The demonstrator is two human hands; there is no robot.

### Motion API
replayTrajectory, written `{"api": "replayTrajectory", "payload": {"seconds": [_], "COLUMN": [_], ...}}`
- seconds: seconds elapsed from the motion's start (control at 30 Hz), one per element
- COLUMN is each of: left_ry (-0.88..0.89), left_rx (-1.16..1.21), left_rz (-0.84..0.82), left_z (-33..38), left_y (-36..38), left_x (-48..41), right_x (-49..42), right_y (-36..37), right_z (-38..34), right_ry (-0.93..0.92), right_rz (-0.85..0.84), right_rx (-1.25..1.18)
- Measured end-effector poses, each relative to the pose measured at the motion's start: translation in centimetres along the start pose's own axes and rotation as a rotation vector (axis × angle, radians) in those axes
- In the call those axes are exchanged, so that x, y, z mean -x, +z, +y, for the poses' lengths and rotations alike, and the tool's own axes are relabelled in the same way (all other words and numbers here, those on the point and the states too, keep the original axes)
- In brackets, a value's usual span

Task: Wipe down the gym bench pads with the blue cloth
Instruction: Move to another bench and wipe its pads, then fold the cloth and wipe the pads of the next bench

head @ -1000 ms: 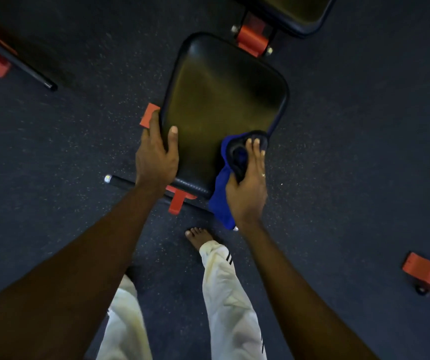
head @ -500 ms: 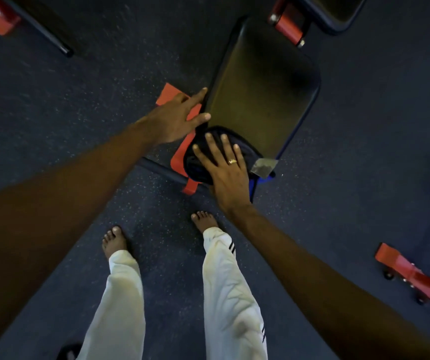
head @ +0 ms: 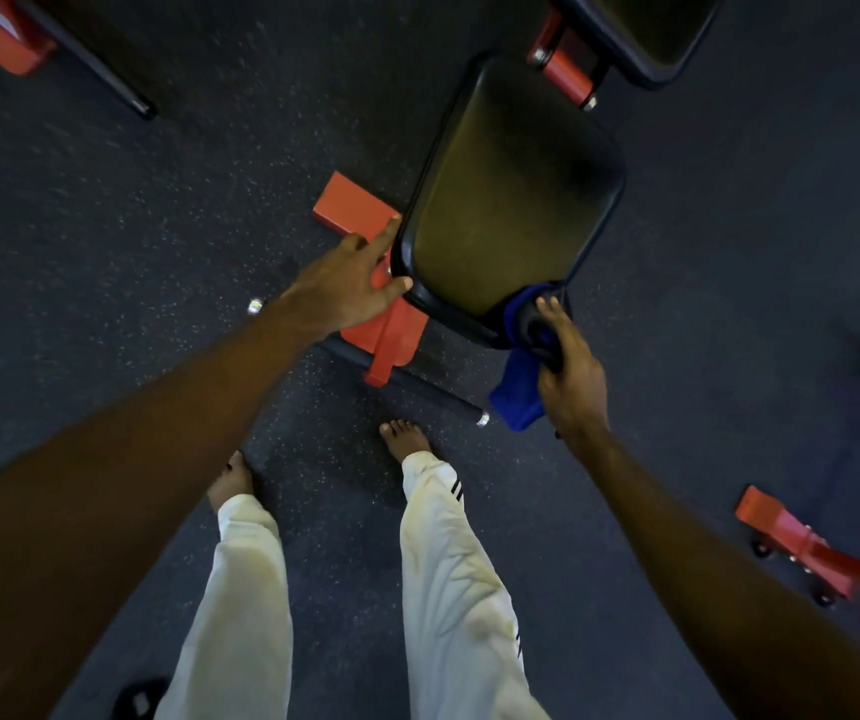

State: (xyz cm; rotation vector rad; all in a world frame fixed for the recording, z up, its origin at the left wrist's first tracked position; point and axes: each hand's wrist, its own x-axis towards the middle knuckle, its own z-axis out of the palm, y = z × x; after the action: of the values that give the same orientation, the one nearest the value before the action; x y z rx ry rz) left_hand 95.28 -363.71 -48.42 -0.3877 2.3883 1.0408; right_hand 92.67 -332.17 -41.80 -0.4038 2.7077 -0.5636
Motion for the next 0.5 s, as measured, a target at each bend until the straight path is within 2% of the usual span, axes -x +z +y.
{"api": "replayTrajectory", "payload": {"seconds": [0.1, 0.27, 0.5], "left_ry": [-0.018, -0.061, -0.158], "left_rx": [0.093, 0.096, 0.18], "left_rz": [0.002, -0.048, 0.137], "left_z": [2.0, 6.8, 14.1], "left_y": [-0.5, -3.3, -11.0], "left_x": [2.9, 8.8, 17.2], "right_x": [-0.8, -0.4, -0.4], "right_y": [-2.1, -6.7, -15.0], "right_z": [-1.4, -4.8, -8.7], "right_ry": [0.126, 0.127, 0.084], "right_rz": [-0.007, -0.12, -0.16], "right_rx": [-0.125, -0.182, -0.271]}}
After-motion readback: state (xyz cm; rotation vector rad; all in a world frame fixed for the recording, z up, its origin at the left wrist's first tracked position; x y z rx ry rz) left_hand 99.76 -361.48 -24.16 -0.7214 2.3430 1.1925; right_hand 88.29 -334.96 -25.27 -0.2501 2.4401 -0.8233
